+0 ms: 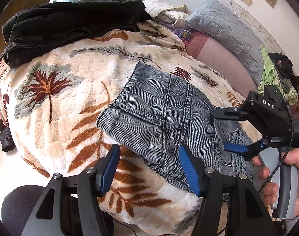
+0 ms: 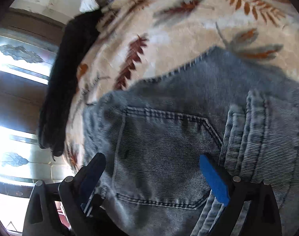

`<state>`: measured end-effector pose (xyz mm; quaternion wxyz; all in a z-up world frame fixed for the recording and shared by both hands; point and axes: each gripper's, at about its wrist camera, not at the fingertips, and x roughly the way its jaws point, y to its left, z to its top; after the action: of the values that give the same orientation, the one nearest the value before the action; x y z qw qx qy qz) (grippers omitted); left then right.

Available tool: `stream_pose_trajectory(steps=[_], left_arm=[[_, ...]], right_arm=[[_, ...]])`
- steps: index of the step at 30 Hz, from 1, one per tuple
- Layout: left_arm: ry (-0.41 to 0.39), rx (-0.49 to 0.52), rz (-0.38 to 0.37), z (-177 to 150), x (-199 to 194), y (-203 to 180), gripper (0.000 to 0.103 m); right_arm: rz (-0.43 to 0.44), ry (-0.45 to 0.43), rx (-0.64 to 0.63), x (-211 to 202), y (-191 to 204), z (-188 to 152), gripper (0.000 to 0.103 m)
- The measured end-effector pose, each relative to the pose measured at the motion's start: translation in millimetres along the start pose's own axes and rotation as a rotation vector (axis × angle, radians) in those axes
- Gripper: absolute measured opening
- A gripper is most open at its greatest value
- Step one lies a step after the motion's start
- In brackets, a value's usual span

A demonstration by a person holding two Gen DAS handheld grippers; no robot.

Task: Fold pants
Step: 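Grasp the jeans waistband edge with the left gripper and lift it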

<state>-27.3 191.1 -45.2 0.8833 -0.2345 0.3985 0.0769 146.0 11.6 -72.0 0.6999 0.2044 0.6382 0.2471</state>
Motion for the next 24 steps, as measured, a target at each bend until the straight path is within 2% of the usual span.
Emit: stream_pose_trajectory(steps=[2, 3, 7, 9, 11, 12, 14, 16, 19, 24], left_arm=[[0.005, -0.01, -0.008, -0.3, 0.2, 2.1, 0.063], [0.005, -0.013, -0.011, -0.2, 0.2, 2.7, 0.063], [0.004, -0.028, -0.019, 0.8, 1.1, 3.3, 0.063], [0.008, -0.033, -0.026, 1.1, 1.7, 3.7, 0.063], [0.007, -0.041, -0.036, 1.5, 1.9, 4.5, 0.063], [0.007, -0.047, -0.045, 1.6, 1.7, 5.4, 0.063], [0.012, -0.063, -0.06, 2.2, 1.9, 9.5, 0.063], [0.013, -0.082, -0.067, 3.6, 2.0, 14.6, 0.063], [0.018, -0.187, -0.16, 8.1, 1.4, 32.4, 0.063], [-0.008, -0.304, -0.291, 12.7, -5.8, 48.5, 0.064]], right_arm=[[-0.029, 0.026, -0.011, -4.1, 11.9, 2.8, 0.103], [0.008, 0.032, -0.015, -8.1, 16.5, 3.8, 0.103], [0.057, -0.055, -0.01, -30.1, 26.2, 11.5, 0.103], [0.06, -0.066, 0.019, -23.1, 18.2, 19.9, 0.103], [0.032, -0.004, 0.072, 5.7, -2.8, 30.0, 0.103], [0.053, 0.008, 0.111, 15.5, -12.6, 32.8, 0.103], [0.079, -0.028, 0.137, 4.1, -9.6, 32.9, 0.103], [0.109, -0.036, 0.089, -10.5, 0.0, 28.4, 0.103], [0.129, -0.062, 0.031, -36.7, 5.2, 9.5, 0.103], [0.156, -0.085, 0.034, -61.2, -20.2, -34.9, 0.103]])
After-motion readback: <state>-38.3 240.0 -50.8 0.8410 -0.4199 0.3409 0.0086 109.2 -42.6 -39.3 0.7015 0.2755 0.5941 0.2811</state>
